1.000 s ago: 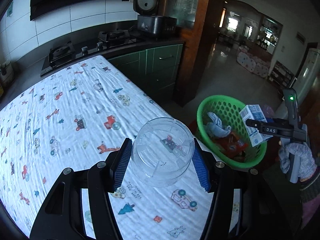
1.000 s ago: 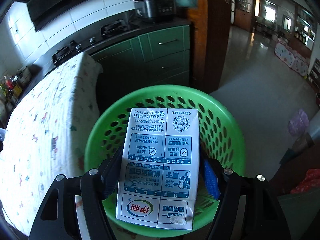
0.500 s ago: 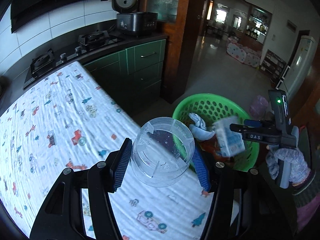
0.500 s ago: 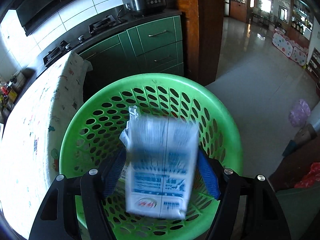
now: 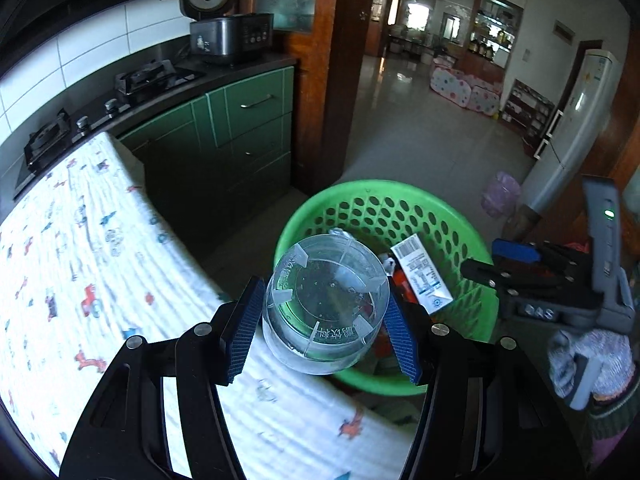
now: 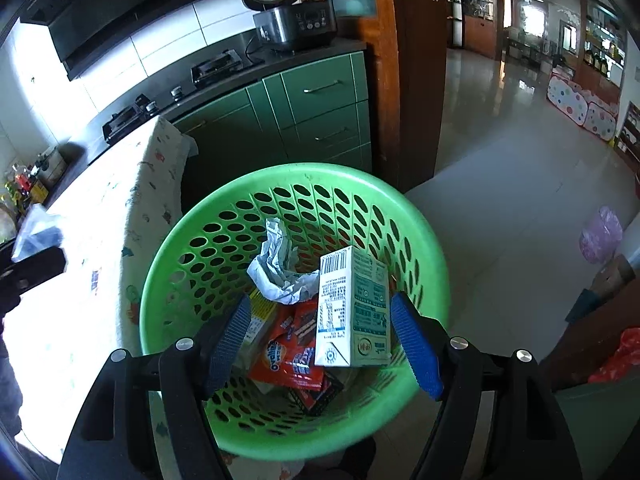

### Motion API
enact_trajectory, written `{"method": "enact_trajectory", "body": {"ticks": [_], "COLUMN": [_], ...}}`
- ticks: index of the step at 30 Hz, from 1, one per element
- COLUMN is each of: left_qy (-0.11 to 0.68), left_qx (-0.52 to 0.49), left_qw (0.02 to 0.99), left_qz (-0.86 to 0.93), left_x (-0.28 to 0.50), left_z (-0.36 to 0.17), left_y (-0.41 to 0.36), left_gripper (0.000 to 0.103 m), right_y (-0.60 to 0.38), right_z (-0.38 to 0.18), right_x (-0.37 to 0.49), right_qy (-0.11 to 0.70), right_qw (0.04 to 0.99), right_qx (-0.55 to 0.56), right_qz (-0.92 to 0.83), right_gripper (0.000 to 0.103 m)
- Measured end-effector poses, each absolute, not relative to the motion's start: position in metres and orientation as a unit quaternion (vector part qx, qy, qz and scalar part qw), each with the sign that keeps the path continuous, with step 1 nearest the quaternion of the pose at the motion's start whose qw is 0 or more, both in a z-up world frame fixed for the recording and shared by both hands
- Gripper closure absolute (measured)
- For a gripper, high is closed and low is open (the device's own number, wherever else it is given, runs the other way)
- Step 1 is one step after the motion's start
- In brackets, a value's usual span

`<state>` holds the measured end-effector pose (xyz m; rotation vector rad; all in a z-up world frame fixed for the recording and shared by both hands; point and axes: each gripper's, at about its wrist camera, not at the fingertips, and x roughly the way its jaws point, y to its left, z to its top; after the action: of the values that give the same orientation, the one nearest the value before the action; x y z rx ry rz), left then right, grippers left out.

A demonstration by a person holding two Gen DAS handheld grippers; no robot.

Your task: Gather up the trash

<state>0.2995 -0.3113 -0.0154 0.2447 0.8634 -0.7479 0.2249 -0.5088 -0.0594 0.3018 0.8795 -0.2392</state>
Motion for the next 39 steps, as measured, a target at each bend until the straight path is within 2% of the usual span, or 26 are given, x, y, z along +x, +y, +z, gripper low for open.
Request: {"method": "enact_trajectory", "body": {"ticks": [14, 15, 16, 17, 20, 30, 39], "left_qy": [0.432, 0.433, 0.435, 0.432, 0.426, 0.403, 0.379], "left_qx": [0.103, 0.102, 0.1, 0.099, 0.095, 0.097, 0.093], "left_qw": [0.809, 0.807, 0.805, 0.807, 0.809, 0.834, 0.864], "left_qz": [-0.386, -0.388, -0.39, -0.389, -0.393, -0.363, -0.318], "left_x": [0.294, 0.292, 0.291, 0.29, 0.285, 0.264, 0.242], "left_z": [-0.033, -0.034, -0.034, -0.033, -0.03, -0.007, 0.011], "left_y": [-0.354, -0.355, -0.355, -0.354, -0.351, -0.307, -0.239], "left_gripper": [0.041, 0.039, 0.031, 0.029, 0.029, 0.028, 0.028], "right_y": [-0.501, -0.5, -0.499, -0.499, -0.496, -0.48, -0.439], "right_z": [-0.052, -0.052, -0.052, -0.053, -0.055, -0.052, -0.04], "right_x": [0.185, 0.183, 0.182, 0.181, 0.175, 0.159, 0.146], "right_qy": [0.405, 0.405, 0.404, 0.404, 0.404, 0.395, 0.378], "right_qw": [0.896, 0.896, 0.897, 0.897, 0.896, 0.9, 0.911], "right_qx": [0.139, 0.141, 0.143, 0.144, 0.145, 0.153, 0.141], "right_qz": [-0.113, -0.112, -0.111, -0.111, -0.112, -0.104, -0.086], "right_gripper": [0.029, 0.029, 0.029, 0.029, 0.029, 0.029, 0.023]}}
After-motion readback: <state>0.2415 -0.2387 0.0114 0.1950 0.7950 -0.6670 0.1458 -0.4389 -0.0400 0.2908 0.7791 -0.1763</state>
